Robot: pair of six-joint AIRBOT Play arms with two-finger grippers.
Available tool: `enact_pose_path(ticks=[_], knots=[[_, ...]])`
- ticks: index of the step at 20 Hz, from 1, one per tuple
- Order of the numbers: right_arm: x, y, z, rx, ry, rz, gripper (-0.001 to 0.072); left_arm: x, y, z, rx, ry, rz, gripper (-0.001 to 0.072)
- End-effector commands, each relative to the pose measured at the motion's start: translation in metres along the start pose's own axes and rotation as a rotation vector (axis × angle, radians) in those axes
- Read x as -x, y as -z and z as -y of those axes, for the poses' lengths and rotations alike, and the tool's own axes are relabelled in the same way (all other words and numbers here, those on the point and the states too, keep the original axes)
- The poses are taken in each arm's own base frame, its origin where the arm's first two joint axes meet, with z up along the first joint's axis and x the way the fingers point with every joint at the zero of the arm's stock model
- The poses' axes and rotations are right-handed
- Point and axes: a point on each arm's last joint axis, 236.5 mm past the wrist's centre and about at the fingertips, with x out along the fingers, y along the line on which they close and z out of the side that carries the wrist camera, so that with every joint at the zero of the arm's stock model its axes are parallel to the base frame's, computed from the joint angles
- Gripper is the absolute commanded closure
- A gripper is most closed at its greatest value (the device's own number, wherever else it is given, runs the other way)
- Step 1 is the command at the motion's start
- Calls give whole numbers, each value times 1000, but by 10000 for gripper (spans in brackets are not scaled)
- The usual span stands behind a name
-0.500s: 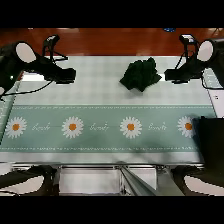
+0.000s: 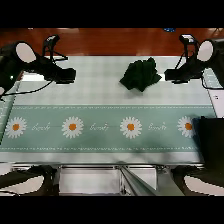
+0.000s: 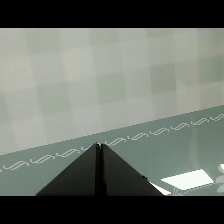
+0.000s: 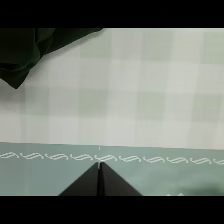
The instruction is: Fold the shirts.
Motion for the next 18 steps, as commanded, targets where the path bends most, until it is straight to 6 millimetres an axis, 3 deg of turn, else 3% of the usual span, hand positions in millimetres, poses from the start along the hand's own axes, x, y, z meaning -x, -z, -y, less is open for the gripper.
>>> enact_pose_path(ticks=[1,8,12,13,14,15,18], knots=[[0,0,0,1,0,-1,681,0,0,0,0,0,0,682],[0,-4,-1,0,-3,15,681,0,0,0,0,0,0,683],[5,-52,-8,1,-33,223,681,-4,-14,-1,2,-2,53,681],[7,-61,-8,2,-34,262,671,-9,-11,-3,4,-5,38,620],[10,-73,-7,8,-27,314,527,-14,-5,-7,5,-14,4,390],[11,-84,-8,13,-27,358,298,-20,6,-11,25,-25,-49,202],[-9,-105,-14,20,-41,416,306,-28,40,-26,60,-83,-200,200]])
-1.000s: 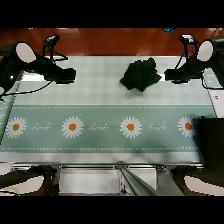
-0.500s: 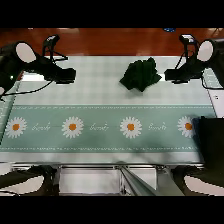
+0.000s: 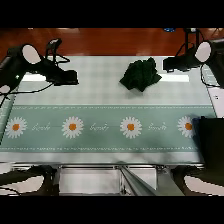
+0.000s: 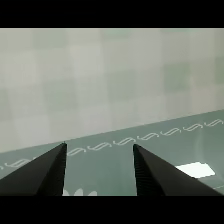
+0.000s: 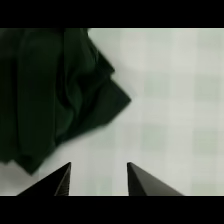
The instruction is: Fold the shirts.
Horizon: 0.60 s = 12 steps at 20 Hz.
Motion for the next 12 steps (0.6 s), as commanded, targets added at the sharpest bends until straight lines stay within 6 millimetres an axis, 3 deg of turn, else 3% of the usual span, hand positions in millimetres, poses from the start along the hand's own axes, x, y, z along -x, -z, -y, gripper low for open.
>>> enact_pose_path(ticks=[1,6,9,12], knots=[[-33,-20,-10,-2,-28,90,306,-7,31,-15,13,-57,-140,200],[-106,12,-54,5,-185,-65,307,38,24,-15,-22,-90,-33,200],[-144,30,-70,12,-236,-164,306,65,21,-10,-36,-91,31,200],[-172,54,-80,1,-268,-257,306,78,21,-7,-31,-87,65,200]])
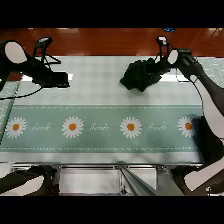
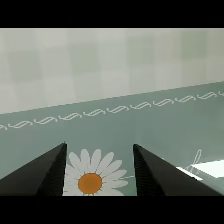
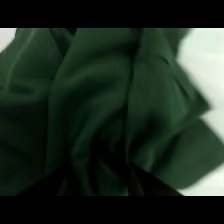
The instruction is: Fold the shirts.
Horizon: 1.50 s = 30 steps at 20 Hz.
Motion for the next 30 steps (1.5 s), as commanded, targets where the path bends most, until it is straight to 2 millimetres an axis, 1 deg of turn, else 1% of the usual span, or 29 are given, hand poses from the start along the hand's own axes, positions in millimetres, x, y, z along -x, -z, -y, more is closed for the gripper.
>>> enact_pose_path(ticks=[1,2,3,4,5,6,8,10,11,12,13,15,17,18,19,20,21,22,23,24,25,26,27,28,29,30], knots=[[-39,27,-9,-13,-60,-122,308,16,4,0,-1,-6,31,200],[-43,34,-8,-14,-60,-147,329,13,12,-1,0,-7,17,200],[-43,40,-6,-5,-50,-170,494,9,22,-3,4,-10,0,200],[-39,40,-3,14,-37,-179,677,4,33,-5,7,-11,-13,200],[-31,35,-1,41,-23,-177,680,1,42,-7,9,-13,-19,200],[-19,24,2,65,-5,-165,681,1,51,-9,8,-21,-15,200],[20,-10,-4,95,0,-93,680,9,61,-19,-4,-56,17,200],[75,-52,-15,113,-6,40,681,25,80,-37,-30,-135,24,200],[109,-73,-22,123,-10,119,681,35,89,-44,-36,-165,33,200],[142,-89,-30,129,-20,194,681,46,94,-47,-29,-171,70,200],[180,-104,-36,137,-25,275,681,54,96,-50,-8,-171,113,200],[253,-123,-48,157,-32,424,681,63,104,-49,51,-152,182,200],[324,-134,-59,176,-36,563,681,60,115,-34,67,-80,191,200],[357,-135,-65,180,-47,628,681,54,123,-20,83,-16,179,200],[392,-132,-79,184,-96,695,681,48,131,-1,103,69,155,200],[427,-128,-96,226,-143,765,681,42,139,20,118,163,133,200],[456,-124,-105,259,-166,826,681,38,142,34,125,230,125,201],[481,-119,-109,268,-169,876,681,35,142,41,142,268,131,201],[499,-112,-110,280,-163,904,681,33,140,44,154,283,143,201],[512,-104,-112,298,-156,917,681,33,134,43,157,283,165,200],[520,-96,-116,307,-171,914,681,36,125,41,144,277,209,201],[522,-83,-131,344,-232,884,681,41,109,31,142,246,281,201],[516,-66,-149,404,-306,826,681,49,90,20,192,231,358,201],[507,-48,-163,433,-375,755,681,58,75,11,257,234,420,201],[496,-37,-171,423,-434,702,681,67,64,4,304,242,463,201],[479,-24,-185,421,-502,635,681,72,60,-2,332,243,479,201]])
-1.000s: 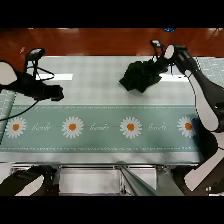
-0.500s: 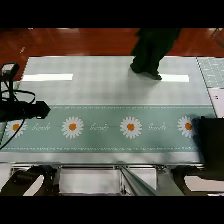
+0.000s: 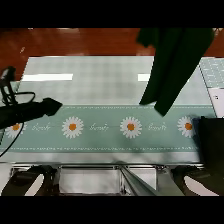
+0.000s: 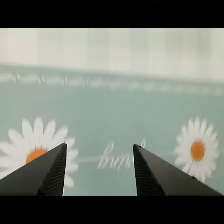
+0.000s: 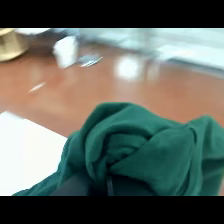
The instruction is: Fold the shirts.
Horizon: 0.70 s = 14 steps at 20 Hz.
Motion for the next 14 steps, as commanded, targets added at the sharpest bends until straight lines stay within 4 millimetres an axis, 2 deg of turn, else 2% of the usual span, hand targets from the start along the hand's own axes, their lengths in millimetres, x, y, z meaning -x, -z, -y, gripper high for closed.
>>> enact_pose_path(ticks=[1,5,8,10,11,13,14], knots=[[-10,51,-63,-61,-253,-151,681,13,-38,-8,100,11,138,201],[-73,173,-140,-155,-419,-399,681,11,-15,-9,50,3,42,201],[-119,273,-182,-300,-399,-527,681,9,-4,-10,37,2,-4,201],[-143,331,-214,-446,-392,-632,680,6,-2,-11,31,-1,-9,201],[-151,356,-234,-482,-415,-690,680,4,-2,-12,10,-1,-12,201],[-157,390,-271,-532,-471,-768,669,2,-1,-13,11,-1,-21,200],[-159,398,-279,-573,-481,-795,474,2,0,-11,17,7,-28,201]])
